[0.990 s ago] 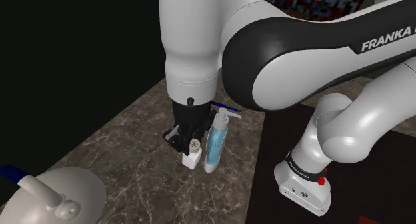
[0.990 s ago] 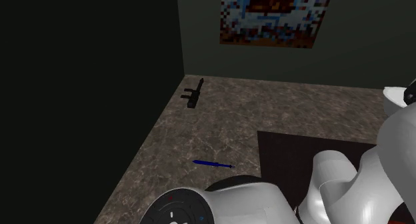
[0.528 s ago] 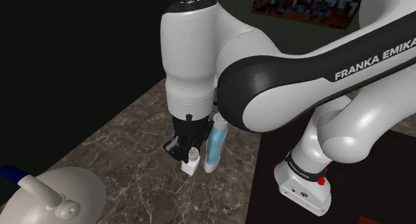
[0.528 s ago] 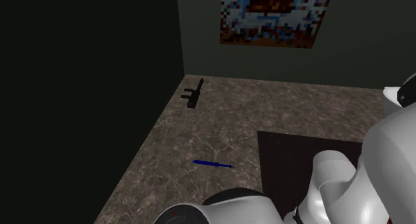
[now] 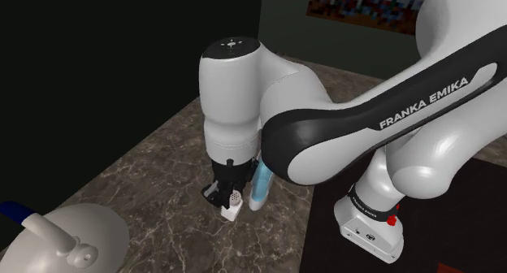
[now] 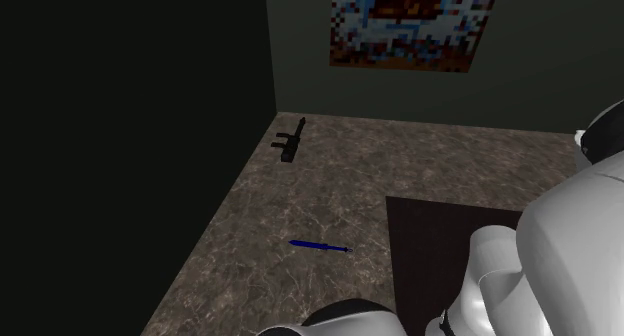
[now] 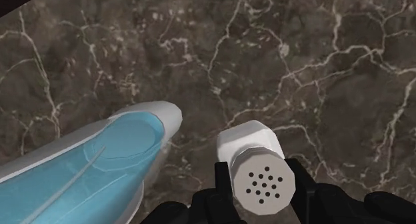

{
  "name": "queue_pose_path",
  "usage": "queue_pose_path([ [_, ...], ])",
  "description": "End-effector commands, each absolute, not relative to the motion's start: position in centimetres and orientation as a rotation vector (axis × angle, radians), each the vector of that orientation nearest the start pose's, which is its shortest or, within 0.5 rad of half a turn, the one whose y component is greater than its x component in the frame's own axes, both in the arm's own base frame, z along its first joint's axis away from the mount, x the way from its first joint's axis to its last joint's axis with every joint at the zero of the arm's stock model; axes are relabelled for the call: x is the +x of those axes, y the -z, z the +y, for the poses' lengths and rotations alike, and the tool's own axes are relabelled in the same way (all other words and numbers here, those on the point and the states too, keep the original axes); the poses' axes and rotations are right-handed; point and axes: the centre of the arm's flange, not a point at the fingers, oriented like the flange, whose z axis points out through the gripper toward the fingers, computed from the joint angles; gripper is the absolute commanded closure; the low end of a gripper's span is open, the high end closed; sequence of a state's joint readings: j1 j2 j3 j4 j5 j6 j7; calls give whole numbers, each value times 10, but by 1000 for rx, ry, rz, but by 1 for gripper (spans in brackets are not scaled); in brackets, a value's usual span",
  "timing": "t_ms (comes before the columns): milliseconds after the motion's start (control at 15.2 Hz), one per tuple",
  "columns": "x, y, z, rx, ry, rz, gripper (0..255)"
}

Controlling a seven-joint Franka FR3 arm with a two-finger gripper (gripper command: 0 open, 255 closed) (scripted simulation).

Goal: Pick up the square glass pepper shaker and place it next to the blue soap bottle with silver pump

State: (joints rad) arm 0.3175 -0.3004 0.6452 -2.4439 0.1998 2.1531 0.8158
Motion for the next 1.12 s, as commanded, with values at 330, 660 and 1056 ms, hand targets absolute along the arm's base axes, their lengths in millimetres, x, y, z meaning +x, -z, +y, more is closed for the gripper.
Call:
queue_pose_path([
  [330,248,-374,372,-3179,-20,-12,255],
  [660,248,-374,372,-3179,-20,-12,0],
  [1056,248,-400,373,-3179,-20,-12,0],
])
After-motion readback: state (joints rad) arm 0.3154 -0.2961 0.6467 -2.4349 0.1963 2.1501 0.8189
